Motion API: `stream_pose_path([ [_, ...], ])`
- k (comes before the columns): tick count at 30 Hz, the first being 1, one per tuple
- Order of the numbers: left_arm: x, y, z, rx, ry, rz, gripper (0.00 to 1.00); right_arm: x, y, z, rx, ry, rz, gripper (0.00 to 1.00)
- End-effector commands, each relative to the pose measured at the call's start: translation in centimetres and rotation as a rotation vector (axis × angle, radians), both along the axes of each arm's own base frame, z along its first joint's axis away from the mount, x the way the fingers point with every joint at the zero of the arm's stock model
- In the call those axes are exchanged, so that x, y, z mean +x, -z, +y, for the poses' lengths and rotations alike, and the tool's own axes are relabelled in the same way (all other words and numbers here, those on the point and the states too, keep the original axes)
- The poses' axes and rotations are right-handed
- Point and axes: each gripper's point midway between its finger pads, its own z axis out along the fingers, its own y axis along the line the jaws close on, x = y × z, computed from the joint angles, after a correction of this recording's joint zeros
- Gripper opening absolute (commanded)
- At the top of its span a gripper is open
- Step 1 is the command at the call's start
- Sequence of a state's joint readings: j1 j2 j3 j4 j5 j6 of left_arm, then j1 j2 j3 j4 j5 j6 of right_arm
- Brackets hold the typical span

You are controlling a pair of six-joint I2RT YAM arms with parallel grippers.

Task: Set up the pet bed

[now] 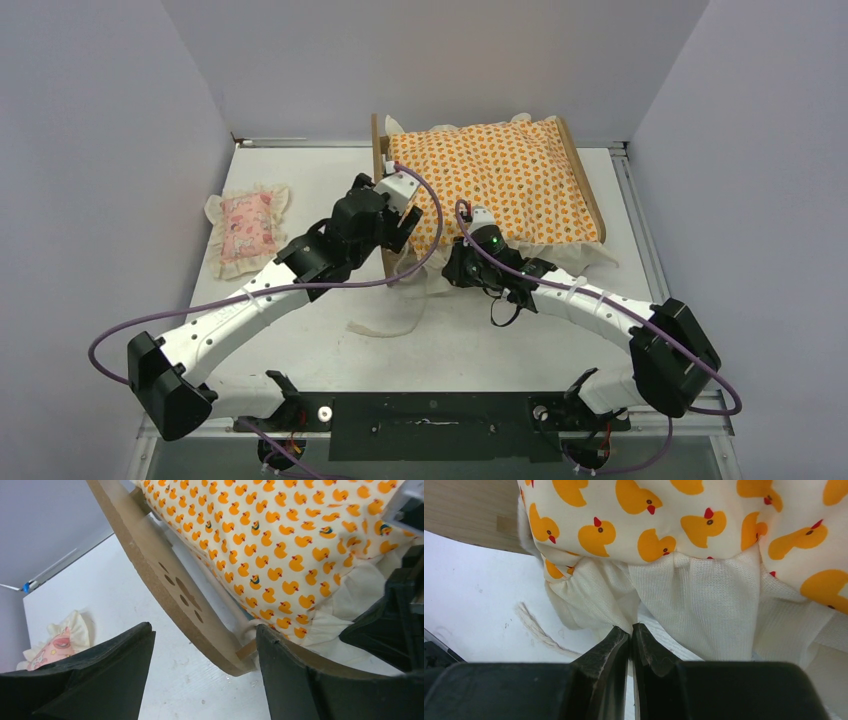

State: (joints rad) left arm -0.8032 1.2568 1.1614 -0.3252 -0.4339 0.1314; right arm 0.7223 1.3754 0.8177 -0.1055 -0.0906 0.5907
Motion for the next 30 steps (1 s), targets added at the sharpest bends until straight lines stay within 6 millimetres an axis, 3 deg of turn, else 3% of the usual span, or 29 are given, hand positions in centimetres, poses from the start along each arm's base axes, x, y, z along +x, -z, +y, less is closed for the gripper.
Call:
stream_pose_path([
  [1,-1.4,-3.4,-1.5,-0.144,0.067,0.027,0.72,1.0,-1.8,1.0,0.048,-0.006,-0.052,0.10],
  [3,-1.3,-2.9,-1.5,-0.172,0.035,0.052,0.72,1.0,-1.7,1.0,0.046,-0.005,-0.050,0.10],
  [9,0.0,-2.3,1.8,-0.241,-0.253,0.091,0.74,0.9,-1.8,0.9,0.037,-0.010,-0.047,0.09],
  [15,1.0,-0.3,2.1,-0.248,-0.327,0.135,0.72,0.8,-2.3,0.6,0.036,-0.013,-0.068,0.12],
  [17,2.0,1.0,2.1,-0.239,-0.337,0.148,0.60,0.8,-2.4,0.6,0.030,-0.019,-0.080,0.14],
  [21,4.6,1.9,1.7,-0.236,-0.327,0.163,0.09,1.1,-3.7,0.8,0.003,-0.013,-0.151,0.22],
  [23,5.8,1.6,1.3,-0.239,-0.312,0.157,0.03,0.7,-5.3,1.3,-0.028,-0.007,-0.232,0.31],
  [27,7.6,1.5,0.3,-0.242,-0.276,0.162,0.02,-1.0,-8.1,3.7,-0.007,-0.046,-0.374,0.41],
  [30,8.2,2.0,-0.3,-0.234,-0.260,0.178,0.02,-2.4,-8.5,5.9,0.038,-0.124,-0.430,0.46],
])
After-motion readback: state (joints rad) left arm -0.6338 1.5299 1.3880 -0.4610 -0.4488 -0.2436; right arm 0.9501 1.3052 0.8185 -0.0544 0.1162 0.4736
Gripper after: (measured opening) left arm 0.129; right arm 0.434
